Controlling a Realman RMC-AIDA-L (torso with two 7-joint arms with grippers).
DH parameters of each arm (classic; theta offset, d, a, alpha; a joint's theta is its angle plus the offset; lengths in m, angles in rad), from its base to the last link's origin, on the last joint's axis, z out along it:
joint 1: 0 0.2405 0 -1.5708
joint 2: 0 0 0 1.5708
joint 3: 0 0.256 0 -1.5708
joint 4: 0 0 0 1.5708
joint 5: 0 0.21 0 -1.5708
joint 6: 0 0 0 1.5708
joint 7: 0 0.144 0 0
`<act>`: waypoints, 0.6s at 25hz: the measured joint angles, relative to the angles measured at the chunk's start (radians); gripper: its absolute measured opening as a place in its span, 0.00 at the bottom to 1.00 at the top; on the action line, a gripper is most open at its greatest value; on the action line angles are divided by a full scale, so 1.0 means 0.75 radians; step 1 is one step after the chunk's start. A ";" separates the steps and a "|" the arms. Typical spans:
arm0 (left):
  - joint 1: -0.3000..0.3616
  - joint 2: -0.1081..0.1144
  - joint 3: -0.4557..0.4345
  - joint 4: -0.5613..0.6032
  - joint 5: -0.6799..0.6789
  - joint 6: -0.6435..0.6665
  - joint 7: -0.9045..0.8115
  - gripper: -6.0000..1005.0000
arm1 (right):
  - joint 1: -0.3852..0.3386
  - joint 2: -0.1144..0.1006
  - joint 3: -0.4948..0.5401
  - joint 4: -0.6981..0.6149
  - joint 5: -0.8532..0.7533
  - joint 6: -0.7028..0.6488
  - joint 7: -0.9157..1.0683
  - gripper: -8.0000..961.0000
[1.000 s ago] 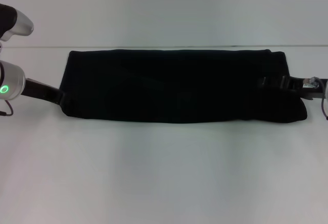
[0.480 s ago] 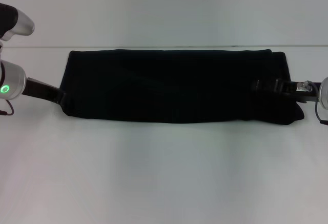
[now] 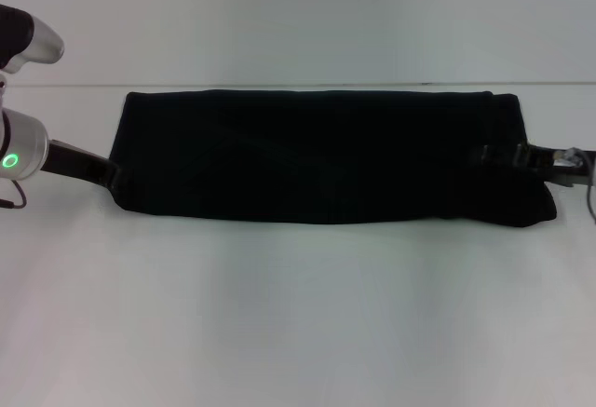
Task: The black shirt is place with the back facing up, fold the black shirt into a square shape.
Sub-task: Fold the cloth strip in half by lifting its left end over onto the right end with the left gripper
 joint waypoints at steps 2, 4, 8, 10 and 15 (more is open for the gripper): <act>0.000 0.000 0.000 0.000 0.000 0.000 0.000 0.01 | -0.011 -0.007 0.003 -0.021 0.000 -0.003 0.008 0.80; 0.000 0.000 0.000 0.000 0.000 0.000 0.000 0.01 | -0.018 -0.017 0.004 -0.036 0.000 -0.020 0.021 0.80; 0.000 -0.001 0.000 0.000 -0.001 0.000 0.000 0.01 | -0.022 -0.043 0.005 -0.042 0.000 -0.054 0.049 0.80; -0.002 -0.002 0.000 0.000 -0.002 0.000 0.000 0.01 | -0.022 -0.052 0.005 -0.042 0.000 -0.064 0.058 0.80; -0.006 -0.003 0.000 0.000 -0.003 0.000 0.000 0.01 | -0.012 -0.069 0.005 -0.045 0.000 -0.106 0.072 0.80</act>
